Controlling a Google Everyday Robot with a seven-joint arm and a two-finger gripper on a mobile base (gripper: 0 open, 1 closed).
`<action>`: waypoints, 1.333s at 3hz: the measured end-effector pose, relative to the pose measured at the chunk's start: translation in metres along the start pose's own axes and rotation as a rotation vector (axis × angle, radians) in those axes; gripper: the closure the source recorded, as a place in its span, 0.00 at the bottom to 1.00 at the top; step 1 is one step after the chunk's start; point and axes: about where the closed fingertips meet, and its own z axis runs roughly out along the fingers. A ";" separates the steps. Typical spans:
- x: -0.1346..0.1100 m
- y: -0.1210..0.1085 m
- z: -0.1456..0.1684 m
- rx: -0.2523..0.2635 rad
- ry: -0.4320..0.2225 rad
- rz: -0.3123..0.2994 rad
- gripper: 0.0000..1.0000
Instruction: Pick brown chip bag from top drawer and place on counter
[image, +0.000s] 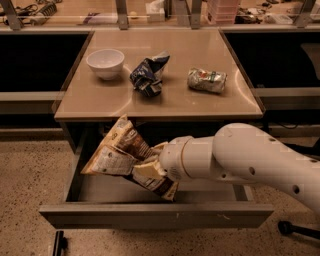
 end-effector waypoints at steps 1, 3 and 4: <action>0.000 0.000 0.000 -0.001 0.000 0.001 1.00; -0.043 -0.024 -0.059 0.141 -0.013 -0.108 1.00; -0.066 -0.058 -0.104 0.249 -0.048 -0.140 1.00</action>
Offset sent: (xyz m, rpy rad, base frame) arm 0.0090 -0.0224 0.0457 -0.0660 -0.0996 -0.0167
